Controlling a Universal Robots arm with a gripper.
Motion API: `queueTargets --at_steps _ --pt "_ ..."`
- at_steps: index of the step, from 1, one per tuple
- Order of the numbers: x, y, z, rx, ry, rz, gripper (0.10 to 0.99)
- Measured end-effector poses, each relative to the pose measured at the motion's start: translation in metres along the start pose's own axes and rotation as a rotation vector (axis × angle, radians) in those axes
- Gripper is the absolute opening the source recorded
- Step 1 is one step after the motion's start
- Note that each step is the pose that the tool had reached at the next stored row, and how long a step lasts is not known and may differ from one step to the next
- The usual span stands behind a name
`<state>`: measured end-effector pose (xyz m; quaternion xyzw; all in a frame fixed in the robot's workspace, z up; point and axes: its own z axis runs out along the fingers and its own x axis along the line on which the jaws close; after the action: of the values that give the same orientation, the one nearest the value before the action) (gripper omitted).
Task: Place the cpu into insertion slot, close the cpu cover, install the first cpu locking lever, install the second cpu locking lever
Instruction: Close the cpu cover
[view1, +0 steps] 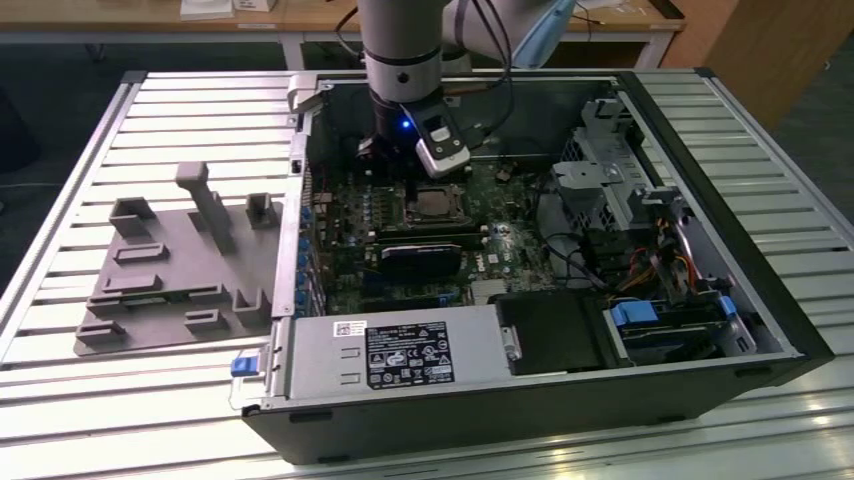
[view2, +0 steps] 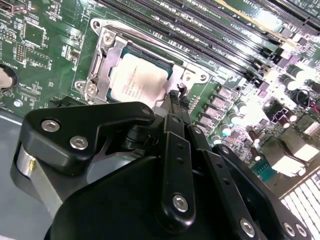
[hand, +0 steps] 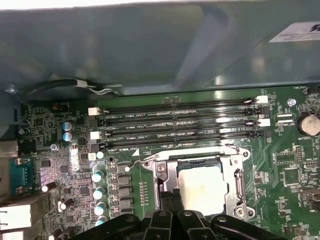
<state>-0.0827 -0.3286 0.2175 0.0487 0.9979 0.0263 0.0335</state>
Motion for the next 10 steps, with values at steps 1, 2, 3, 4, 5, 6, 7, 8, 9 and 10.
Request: queueTargets --at_steps 1,2,3,4,5,6,7,8,9,10 --pt "0.0 0.0 -0.0005 0.0 -0.0001 0.0 0.102" --pt "-0.0001 0.0001 -0.0004 0.0 -0.0002 0.0 0.102" --pt "-0.0005 0.0001 -0.0004 0.0 -0.0002 0.0 0.102" --pt "-0.0013 0.0002 -0.0004 0.0 -0.0001 0.0 0.102" --pt "-0.0028 0.0003 -0.0003 0.0 0.0 0.0 0.102" --pt "-0.0046 0.0005 -0.0002 0.0 0.0 0.0 0.102" --pt "-0.0068 0.0007 -0.0001 0.0 0.0 0.0 0.102" --pt "-0.0093 0.0009 0.0001 0.0 0.0 0.0 0.102" --pt "-0.0119 0.0012 0.0003 0.0 0.0 0.0 0.102" --pt "-0.0148 0.0015 0.0005 0.0 0.0 0.0 0.102"
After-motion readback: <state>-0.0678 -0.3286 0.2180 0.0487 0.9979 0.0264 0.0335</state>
